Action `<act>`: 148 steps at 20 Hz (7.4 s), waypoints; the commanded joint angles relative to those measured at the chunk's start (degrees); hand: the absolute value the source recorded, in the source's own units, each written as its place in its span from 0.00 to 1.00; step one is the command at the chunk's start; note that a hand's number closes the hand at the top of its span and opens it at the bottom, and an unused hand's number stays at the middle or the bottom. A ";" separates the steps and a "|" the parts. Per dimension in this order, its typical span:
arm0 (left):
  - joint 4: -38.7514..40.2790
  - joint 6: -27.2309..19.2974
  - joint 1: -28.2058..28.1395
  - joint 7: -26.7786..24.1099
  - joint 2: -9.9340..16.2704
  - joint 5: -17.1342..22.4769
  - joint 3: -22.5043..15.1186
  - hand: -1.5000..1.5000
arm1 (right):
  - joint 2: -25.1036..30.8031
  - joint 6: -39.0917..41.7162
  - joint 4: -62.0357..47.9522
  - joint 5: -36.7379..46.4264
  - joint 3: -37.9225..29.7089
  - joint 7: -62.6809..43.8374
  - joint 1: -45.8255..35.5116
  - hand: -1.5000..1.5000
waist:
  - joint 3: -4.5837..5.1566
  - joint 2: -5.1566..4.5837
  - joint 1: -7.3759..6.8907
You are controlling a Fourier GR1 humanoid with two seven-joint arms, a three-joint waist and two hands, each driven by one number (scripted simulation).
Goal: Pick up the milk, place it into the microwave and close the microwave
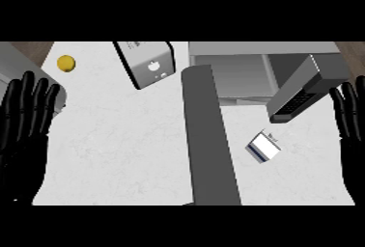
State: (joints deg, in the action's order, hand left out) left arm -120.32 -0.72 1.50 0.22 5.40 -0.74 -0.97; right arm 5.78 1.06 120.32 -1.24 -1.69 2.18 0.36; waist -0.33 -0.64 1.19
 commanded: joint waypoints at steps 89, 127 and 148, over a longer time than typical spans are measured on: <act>-2.03 12.07 -34.80 -17.40 -4.90 6.74 1.43 0.00 | 10.04 14.16 -104.92 11.30 -10.51 60.60 -24.69 0.00 | 0.19 0.28 -2.54; -3.42 14.92 -40.39 -20.19 -4.90 7.97 3.99 0.00 | 3.26 22.43 -92.37 0.08 -11.42 53.55 -24.42 1.00 | 0.35 0.89 -1.41; -1.56 20.28 -41.27 -21.03 -3.74 14.02 12.11 0.00 | -5.76 -0.61 -27.27 -8.25 10.91 13.95 2.01 1.00 | 0.35 0.78 -1.48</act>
State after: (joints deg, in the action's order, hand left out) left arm -122.73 17.81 -38.60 -19.19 1.47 13.06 9.22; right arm 0.38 5.88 86.95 -8.87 6.31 20.75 3.00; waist 0.05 0.22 0.14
